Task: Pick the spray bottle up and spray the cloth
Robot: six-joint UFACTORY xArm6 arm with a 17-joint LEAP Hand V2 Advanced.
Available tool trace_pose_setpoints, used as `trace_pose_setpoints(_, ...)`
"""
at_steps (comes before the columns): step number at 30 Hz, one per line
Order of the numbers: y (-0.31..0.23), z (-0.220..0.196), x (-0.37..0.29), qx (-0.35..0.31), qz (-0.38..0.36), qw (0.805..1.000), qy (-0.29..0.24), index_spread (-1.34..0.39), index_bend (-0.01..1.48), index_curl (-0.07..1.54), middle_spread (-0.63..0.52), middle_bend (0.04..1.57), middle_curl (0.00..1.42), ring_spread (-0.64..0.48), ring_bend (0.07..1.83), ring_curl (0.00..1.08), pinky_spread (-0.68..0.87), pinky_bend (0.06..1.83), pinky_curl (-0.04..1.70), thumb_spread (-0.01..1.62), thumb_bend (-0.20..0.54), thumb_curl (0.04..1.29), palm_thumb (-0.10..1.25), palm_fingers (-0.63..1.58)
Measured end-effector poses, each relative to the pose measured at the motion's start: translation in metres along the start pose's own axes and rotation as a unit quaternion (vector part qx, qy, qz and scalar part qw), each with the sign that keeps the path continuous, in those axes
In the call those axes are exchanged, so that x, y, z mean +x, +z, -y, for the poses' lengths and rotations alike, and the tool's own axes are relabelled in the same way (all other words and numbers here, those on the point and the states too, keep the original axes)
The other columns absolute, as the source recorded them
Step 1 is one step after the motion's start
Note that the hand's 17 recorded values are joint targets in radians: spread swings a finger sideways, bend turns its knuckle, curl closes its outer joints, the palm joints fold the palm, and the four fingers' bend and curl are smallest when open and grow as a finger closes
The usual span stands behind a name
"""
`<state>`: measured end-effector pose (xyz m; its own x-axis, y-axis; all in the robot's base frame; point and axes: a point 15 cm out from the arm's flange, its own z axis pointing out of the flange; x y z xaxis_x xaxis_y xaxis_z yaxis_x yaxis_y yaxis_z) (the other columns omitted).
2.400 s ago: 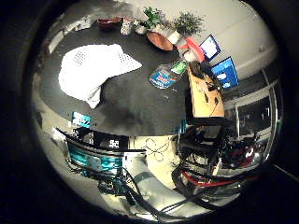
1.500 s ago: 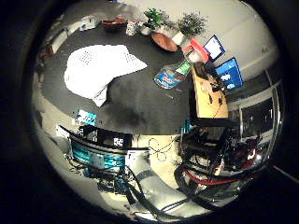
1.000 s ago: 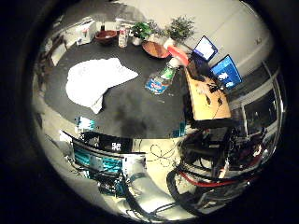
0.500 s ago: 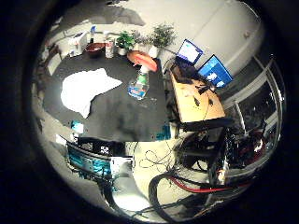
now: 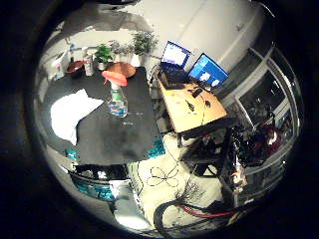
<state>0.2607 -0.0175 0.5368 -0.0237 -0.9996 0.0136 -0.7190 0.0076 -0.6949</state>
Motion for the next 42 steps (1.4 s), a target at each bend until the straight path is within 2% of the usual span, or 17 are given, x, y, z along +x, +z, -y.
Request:
trace_pose_setpoints(10, 0.046, 0.03, 0.041, 0.05, -0.009, 0.996, 0.08, -0.32, 0.18, 0.33, 0.01, 0.21, 0.32, 0.23, 0.61, 0.06, 0.58, 1.12, 0.0, 1.03, -0.029, 0.45, 0.51, 0.44)
trace_pose_setpoints(17, 0.105, 0.039, 0.057, 0.04, 0.091, 0.988, 0.116, -0.31, 0.18, 0.33, 0.03, 0.2, 0.32, 0.24, 0.62, 0.07, 0.57, 1.17, 0.0, 1.03, -0.027, 0.44, 0.48, 0.44)
trace_pose_setpoints(21, 0.138, 0.016, 0.081, -0.012, 0.106, 0.985, 0.136, -0.31, 0.19, 0.33, 0.03, 0.21, 0.33, 0.24, 0.62, 0.08, 0.57, 1.18, -0.01, 1.03, -0.026, 0.44, 0.48, 0.44)
trace_pose_setpoints(30, 0.142, -0.015, 0.075, -0.07, 0.15, 0.978, 0.127, -0.3, 0.18, 0.34, 0.04, 0.21, 0.33, 0.25, 0.62, 0.09, 0.57, 1.2, 0.0, 1.03, -0.025, 0.44, 0.47, 0.44)
trace_pose_setpoints(35, 0.136, -0.015, 0.086, -0.066, 0.144, 0.98, 0.122, -0.3, 0.18, 0.33, 0.04, 0.21, 0.33, 0.25, 0.62, 0.09, 0.58, 1.2, 0.0, 1.02, -0.028, 0.44, 0.47, 0.43)
trace_pose_setpoints(42, 0.135, -0.024, 0.123, -0.056, 0.127, 0.98, 0.145, -0.29, 0.18, 0.34, 0.05, 0.21, 0.33, 0.26, 0.62, 0.09, 0.59, 1.21, 0.0, 1.02, -0.028, 0.44, 0.47, 0.43)
